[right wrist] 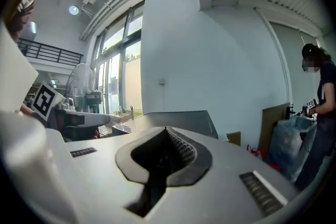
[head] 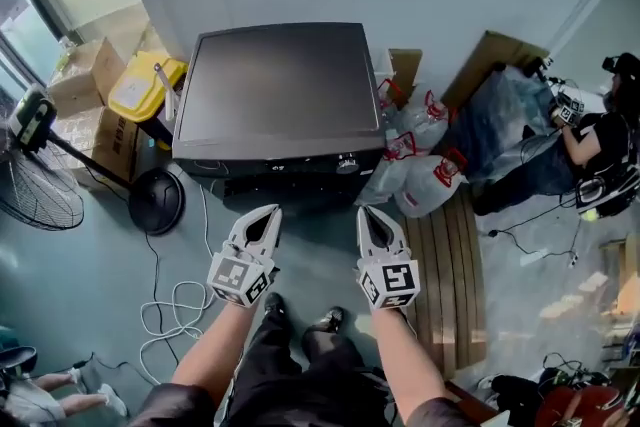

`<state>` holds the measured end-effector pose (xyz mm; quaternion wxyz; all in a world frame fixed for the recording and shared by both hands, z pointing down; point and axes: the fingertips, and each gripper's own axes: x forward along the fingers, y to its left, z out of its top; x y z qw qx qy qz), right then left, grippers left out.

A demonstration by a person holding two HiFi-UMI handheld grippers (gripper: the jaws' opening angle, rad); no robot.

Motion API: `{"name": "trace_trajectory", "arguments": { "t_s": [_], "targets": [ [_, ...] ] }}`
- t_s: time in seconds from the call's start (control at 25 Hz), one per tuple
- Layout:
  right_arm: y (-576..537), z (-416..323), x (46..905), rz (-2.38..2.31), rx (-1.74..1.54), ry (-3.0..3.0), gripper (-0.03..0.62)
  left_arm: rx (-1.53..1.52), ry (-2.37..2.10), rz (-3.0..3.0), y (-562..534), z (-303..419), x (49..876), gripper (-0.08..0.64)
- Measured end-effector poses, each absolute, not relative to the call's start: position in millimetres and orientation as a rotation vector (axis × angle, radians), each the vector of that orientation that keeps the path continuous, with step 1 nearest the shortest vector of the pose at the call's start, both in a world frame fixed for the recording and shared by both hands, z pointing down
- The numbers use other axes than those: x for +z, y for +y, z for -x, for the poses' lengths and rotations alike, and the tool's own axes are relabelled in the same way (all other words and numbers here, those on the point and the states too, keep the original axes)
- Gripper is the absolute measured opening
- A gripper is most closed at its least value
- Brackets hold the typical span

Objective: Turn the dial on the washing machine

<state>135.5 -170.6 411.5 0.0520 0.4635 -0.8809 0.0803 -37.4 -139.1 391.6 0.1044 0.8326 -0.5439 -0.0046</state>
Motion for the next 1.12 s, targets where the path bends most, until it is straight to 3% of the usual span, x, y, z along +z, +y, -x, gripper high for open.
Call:
{"name": "trace_trajectory", "arguments": {
  "t_s": [0.4,1.12],
  "targets": [
    [-104.1,-161.9,339.1,-1.308,0.195,-2.781,0.021,-0.022,-1.698,-2.427,-68.3,44.8,322.7,0.014],
    [-7.6,-210.1,320.6,-1.443,0.120,-2.664,0.021,-0.032,-1.820,-2.409,77.1,124.3,263.7,0.014]
  ]
}}
